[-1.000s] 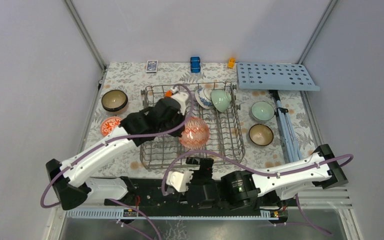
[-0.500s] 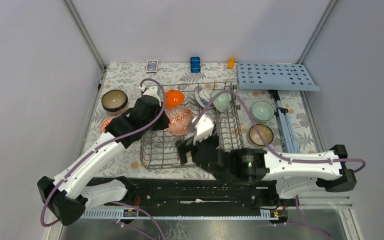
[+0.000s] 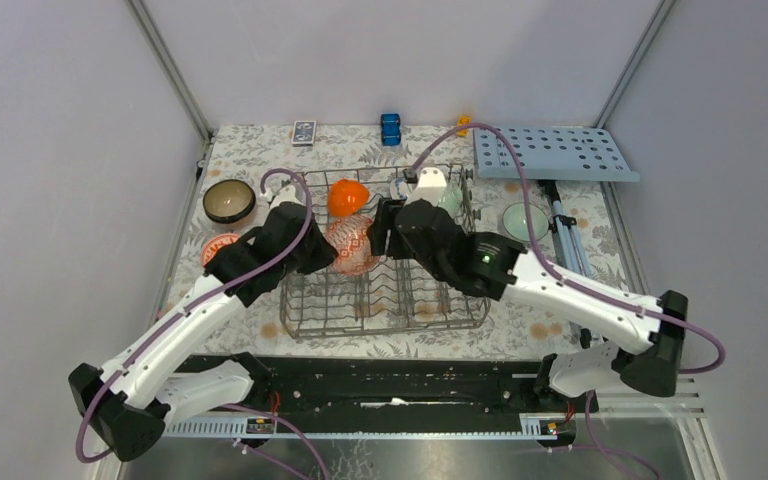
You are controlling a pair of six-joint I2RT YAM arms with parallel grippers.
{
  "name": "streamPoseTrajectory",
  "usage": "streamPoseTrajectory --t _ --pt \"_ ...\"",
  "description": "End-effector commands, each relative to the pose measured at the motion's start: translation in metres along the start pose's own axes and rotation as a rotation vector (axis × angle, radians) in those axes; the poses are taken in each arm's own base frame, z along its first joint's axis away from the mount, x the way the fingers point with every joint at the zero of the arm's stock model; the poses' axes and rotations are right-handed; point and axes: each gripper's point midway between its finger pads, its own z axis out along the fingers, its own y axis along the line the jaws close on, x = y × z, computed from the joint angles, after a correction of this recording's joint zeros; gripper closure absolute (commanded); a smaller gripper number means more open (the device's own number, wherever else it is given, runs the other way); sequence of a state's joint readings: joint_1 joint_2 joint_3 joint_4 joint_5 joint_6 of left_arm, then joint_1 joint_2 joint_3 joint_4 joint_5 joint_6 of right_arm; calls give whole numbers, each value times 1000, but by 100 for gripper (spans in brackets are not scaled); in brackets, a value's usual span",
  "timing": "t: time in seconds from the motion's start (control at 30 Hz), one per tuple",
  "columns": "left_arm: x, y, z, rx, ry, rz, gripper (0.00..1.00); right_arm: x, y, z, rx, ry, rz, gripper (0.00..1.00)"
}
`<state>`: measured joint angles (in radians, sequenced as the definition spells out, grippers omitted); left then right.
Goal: Unload the bowls from the dish rack
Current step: Place the bowl at the center of the board.
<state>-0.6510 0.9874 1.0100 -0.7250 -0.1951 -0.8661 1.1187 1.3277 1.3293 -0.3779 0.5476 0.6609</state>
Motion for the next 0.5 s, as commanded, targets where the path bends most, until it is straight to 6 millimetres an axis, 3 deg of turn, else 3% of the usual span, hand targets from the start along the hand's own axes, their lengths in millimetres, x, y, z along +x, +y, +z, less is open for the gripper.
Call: streamPoseTrajectory --t 0.0,0.17,0.47 --pt "-5 -11 -1 1 11 -80 100 10 16 12 -59 98 -8 35" --pt "-3 -7 -1 -8 10 -87 100 26 2 27 12 130 -81 44" --pt "1 -2 1 -31 23 -91 100 42 -3 44 55 180 -146 51"
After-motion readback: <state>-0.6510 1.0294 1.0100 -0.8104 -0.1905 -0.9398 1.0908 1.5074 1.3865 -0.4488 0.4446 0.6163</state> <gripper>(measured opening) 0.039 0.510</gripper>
